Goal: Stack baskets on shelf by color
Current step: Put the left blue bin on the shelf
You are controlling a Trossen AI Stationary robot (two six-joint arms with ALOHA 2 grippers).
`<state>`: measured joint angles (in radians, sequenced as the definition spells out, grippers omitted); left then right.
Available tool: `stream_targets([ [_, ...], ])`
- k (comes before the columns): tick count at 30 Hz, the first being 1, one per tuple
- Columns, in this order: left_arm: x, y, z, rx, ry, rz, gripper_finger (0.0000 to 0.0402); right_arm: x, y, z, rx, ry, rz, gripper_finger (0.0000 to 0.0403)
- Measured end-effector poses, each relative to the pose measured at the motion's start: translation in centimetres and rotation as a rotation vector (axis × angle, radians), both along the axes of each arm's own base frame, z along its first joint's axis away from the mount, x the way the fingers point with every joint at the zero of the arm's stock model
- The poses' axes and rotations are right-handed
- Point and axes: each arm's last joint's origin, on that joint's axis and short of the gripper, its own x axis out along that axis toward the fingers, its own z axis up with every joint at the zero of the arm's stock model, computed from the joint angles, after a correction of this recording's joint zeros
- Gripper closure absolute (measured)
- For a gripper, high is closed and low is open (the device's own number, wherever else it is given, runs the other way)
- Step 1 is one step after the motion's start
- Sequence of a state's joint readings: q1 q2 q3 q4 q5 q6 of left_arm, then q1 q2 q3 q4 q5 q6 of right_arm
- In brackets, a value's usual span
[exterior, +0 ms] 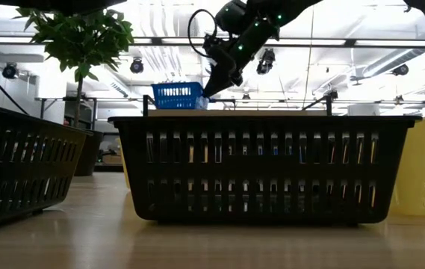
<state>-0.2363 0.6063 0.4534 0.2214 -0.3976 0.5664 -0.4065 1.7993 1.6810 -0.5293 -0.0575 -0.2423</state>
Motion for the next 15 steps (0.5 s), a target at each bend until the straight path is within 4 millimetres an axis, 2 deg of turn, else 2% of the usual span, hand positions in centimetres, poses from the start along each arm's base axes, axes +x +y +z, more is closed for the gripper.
stream_targets([
  [15, 0.02, -0.01, -0.04, 0.017, 0.000, 0.001, 0.0338, 0.51, -0.53, 0.56, -0.109, -0.044, -0.023, 0.0360],
])
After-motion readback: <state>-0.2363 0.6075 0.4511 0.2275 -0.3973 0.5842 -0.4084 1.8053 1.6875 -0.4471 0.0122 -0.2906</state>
